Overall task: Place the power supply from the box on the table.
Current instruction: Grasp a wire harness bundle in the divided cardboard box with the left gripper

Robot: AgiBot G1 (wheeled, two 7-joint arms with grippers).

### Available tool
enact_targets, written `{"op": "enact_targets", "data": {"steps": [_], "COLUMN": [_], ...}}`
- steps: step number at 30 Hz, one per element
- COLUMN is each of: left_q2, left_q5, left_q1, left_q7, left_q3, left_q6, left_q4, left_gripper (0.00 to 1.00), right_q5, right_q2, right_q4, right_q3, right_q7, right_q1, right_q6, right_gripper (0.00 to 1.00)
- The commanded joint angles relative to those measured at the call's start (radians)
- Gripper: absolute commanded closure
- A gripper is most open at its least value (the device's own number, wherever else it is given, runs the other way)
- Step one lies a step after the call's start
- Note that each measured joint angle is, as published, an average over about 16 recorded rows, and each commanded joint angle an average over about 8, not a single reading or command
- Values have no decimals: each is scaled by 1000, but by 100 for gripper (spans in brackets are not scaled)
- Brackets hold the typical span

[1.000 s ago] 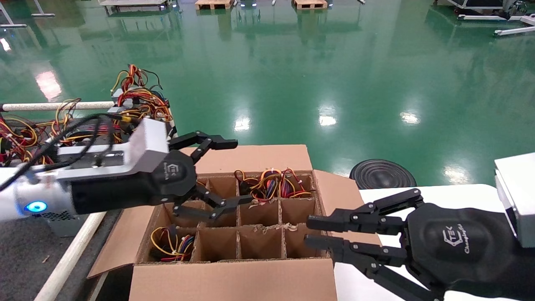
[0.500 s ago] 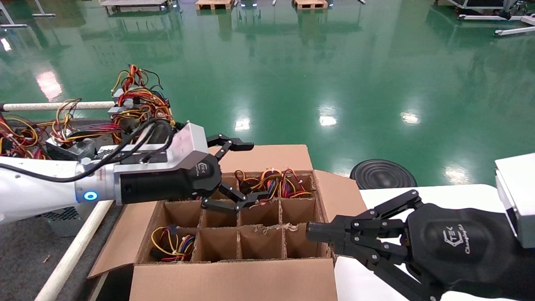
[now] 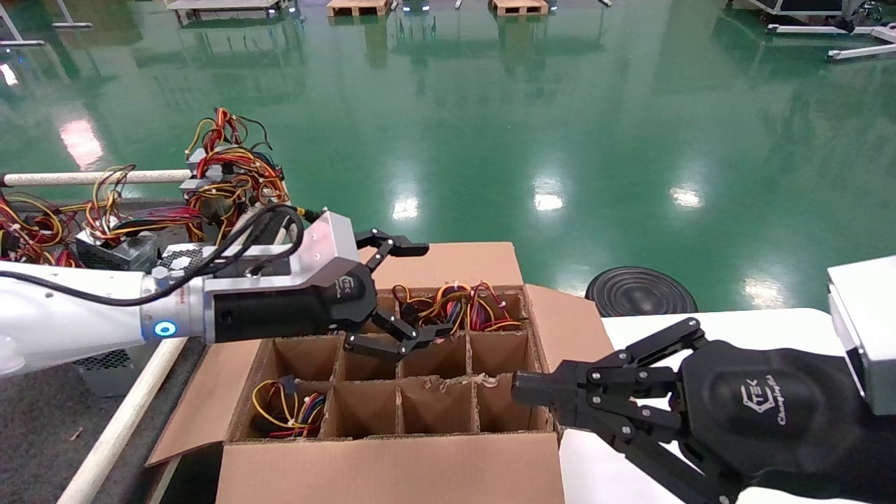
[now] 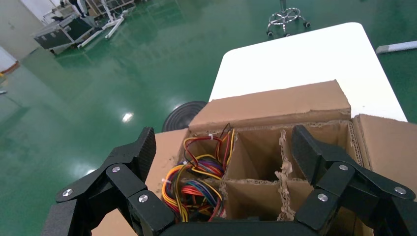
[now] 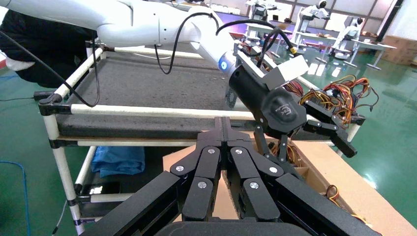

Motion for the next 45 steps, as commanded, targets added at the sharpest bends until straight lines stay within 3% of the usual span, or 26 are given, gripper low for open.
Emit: {"op": "enact_targets", "data": {"steps": [1,13,26,45], "left_q2": [5,46,94,160], "left_q5": [2,-20,-79,-192], "left_q1": [-2,-55,-74,-84], "left_q7": [7,99,209,223], "left_q3": [6,81,200,389], "left_q6": [1,-77,-275,-478], "left_q4": [14,95,103,93], "left_gripper": [0,0,0,0], "right_q5": [0,0,0,0], "right_q2": [0,0,0,0], "right_q4": [0,0,0,0], "right_q3": [0,0,0,0], "right_q7": [0,0,0,0], "right_q1": [0,0,0,0], "right_q6": [0,0,0,0], "right_gripper": [100,100,100,100]}}
